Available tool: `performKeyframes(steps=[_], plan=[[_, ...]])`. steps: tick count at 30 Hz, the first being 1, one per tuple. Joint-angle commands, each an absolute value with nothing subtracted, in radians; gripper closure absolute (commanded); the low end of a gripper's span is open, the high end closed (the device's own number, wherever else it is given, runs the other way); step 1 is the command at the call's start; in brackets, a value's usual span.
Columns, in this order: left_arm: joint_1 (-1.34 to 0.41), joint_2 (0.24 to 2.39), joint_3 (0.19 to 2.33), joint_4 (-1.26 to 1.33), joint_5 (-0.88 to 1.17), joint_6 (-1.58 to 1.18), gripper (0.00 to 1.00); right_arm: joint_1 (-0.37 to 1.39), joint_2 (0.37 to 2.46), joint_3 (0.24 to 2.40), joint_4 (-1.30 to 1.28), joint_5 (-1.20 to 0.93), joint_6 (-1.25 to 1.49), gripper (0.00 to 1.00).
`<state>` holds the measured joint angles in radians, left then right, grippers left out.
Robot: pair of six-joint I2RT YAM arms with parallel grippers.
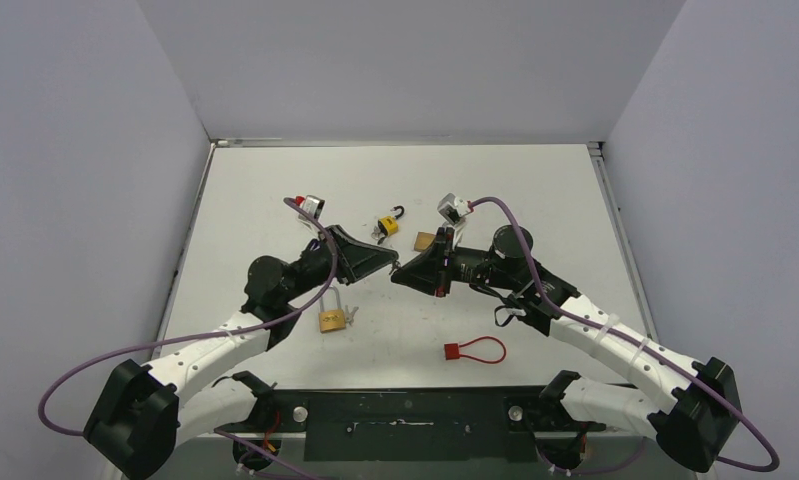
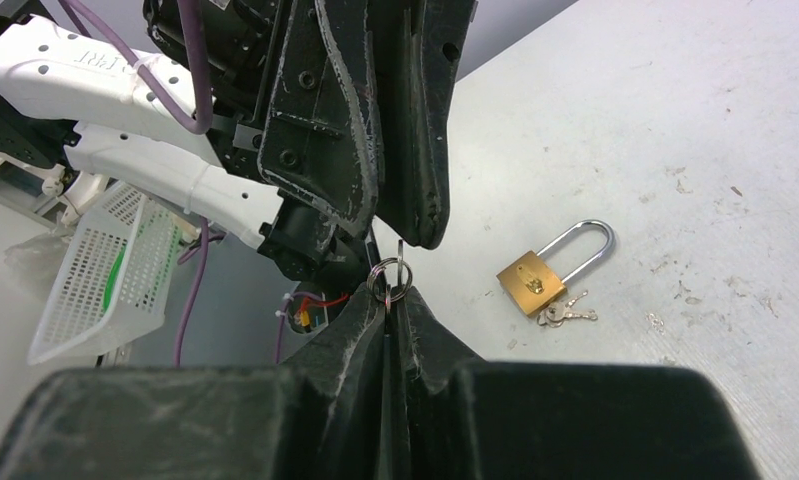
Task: Unlock with the key
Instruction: Pick up the key from the center of the board.
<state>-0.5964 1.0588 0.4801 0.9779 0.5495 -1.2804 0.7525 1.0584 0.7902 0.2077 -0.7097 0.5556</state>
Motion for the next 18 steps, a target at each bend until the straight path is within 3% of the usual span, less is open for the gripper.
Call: performKeyframes(steps=[1,3,8,13,15,18], plan=[[-0.584,1.042,0.477,1.038,0.531,-1.286,0.88,0.753,1.053,0.819,0.253,-0.706,0.552,1.0],[-0.584,1.041,0.476,1.034,0.532,-1.282,1.0,0.754,1.053,0.819,0.253,-0.706,0.556,1.0],[-0.584,1.036,0.474,1.017,0.537,-1.259,0.97,0.754,1.051,0.821,0.259,-0.702,0.562,1.0],[-0.584,1.01,0.467,0.957,0.51,-1.272,0.47,0.752,1.048,0.831,0.249,-0.669,0.581,1.0],[-0.584,0.983,0.467,0.899,0.479,-1.301,0.37,0.751,1.053,0.844,0.231,-0.646,0.597,1.0],[-0.584,0.931,0.483,0.7,0.409,-1.345,0.3,0.747,1.069,0.865,0.212,-0.619,0.641,1.0]])
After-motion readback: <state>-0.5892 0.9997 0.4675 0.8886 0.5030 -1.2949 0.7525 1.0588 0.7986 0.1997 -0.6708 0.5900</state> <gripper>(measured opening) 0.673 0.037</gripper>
